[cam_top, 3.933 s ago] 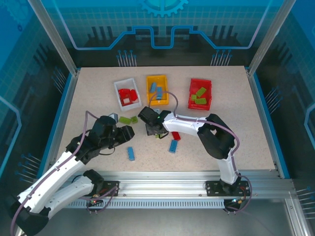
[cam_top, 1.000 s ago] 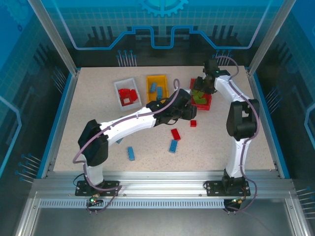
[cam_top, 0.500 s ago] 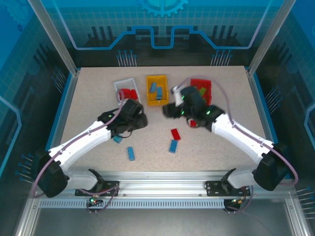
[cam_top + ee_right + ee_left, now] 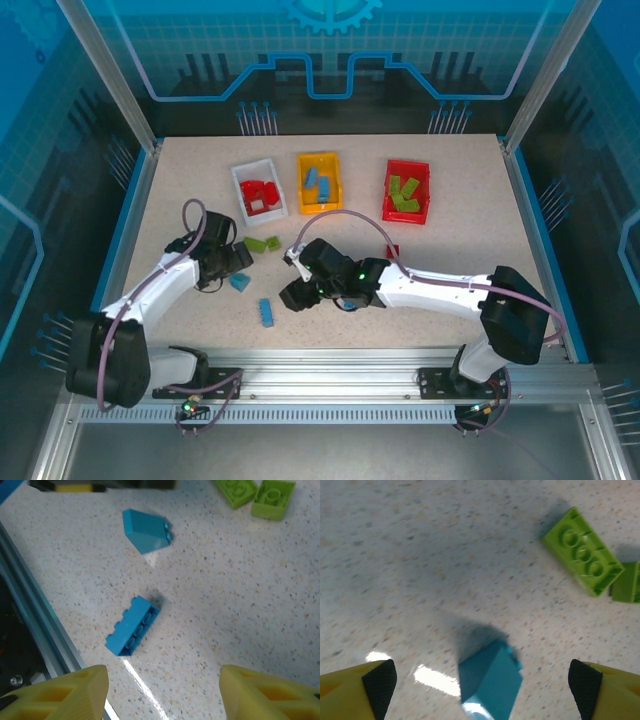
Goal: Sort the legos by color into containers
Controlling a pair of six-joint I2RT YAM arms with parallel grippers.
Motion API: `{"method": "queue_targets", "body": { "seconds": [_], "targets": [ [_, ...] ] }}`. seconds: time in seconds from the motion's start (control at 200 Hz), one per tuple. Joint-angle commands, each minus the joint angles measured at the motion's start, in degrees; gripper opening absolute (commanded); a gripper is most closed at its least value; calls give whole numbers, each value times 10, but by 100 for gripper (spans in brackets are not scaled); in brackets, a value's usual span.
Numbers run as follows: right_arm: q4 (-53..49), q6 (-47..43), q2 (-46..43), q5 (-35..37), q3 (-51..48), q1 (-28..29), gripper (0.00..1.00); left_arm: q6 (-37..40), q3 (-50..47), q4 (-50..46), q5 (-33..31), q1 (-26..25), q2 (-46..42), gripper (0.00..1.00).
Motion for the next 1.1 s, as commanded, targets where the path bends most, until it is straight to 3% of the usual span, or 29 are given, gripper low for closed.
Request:
{"method": "queue_targets", "body": {
  "seconds": [0.0,0.33,0.44,0.595,0.75,0.95,1.095],
  "targets": [
    [16,7,4,8,20,5,62,39,-6,68,52,5,31,93],
    [22,13,-14,10,3,-6,62,30,-59,79,112,-23,29,87],
    [25,14,-21,4,-3,-8,62,13,-62,61,100,-57,14,84],
    [49,21,-48,1,-35,-10,62,-10,-66,36,76,-68,28,74],
    [47,27,-55,5,-46,-11,62,-20,-64,45,105,-73,31,71],
    [48,30,-53,2,-48,-12,62,-28,-34,-20,29,-79,26,72],
    [50,27,-56,-3,-48,-12,62,-26,-20,-32,5,-78,53,66]
  ]
}}
